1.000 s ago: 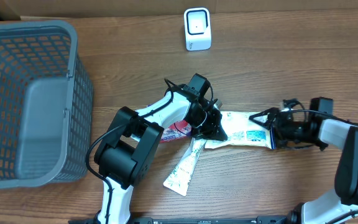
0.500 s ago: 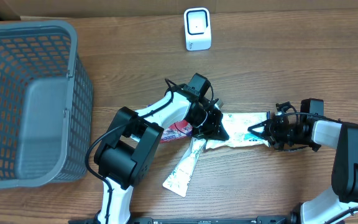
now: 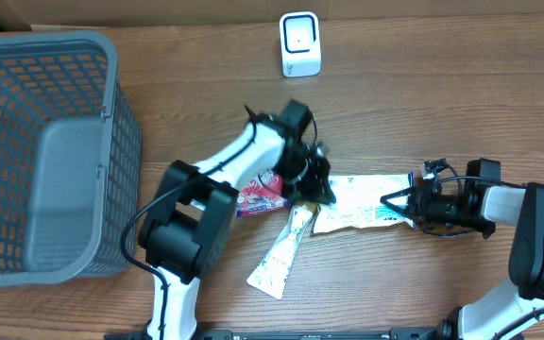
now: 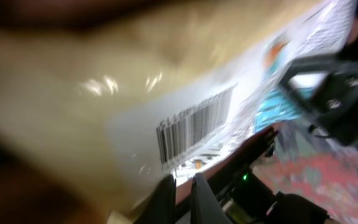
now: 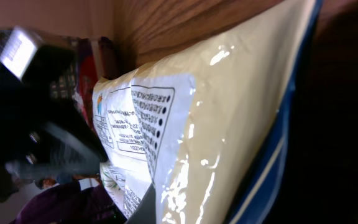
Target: Scan the item barcode
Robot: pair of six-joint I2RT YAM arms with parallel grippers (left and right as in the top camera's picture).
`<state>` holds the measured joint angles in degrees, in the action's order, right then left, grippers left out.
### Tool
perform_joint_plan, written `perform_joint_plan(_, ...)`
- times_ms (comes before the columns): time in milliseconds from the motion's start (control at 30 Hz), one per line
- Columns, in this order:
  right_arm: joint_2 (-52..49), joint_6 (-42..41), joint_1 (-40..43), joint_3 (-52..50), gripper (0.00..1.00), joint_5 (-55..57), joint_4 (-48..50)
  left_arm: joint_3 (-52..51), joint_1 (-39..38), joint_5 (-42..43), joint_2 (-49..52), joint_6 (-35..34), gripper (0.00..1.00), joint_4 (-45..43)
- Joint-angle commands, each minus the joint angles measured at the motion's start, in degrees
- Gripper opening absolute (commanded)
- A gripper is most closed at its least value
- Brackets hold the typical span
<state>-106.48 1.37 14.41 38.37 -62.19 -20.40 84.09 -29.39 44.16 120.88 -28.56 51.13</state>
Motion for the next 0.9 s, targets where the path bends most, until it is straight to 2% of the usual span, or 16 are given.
perform_joint_plan(0,-0.07,3.23,0.76,-0.37,0.04,-5.66,0.13,14.1,3.26,-13.42,-5.09,5.44,0.13,8.57)
perform_joint_plan(67,0.5,3.21,0.76,-0.37,0.04,-5.84,0.13,20.92,3.89,-18.34,-6.21,6.86,0.27,13.42)
perform_joint_plan(200,4.11,3.21,0.76,0.22,0.04,-8.74,-1.53,34.1,4.7,-26.77,-8.33,8.33,0.74,20.65)
perform_joint_plan(333,11.69,3.21,0.76,2.4,0.04,-8.39,-6.58,43.12,4.79,-32.92,-10.08,9.35,1.0,24.63)
perform_joint_plan(600,32.52,3.21,0.66,6.75,0.04,-5.31,-16.63,50.56,6.27,-46.25,-14.23,9.31,1.0,28.26)
perform_joint_plan(867,50.31,-0.15,0.66,8.52,0.04,-4.92,-20.68,51.56,14.38,-50.75,-20.04,8.57,1.0,28.37)
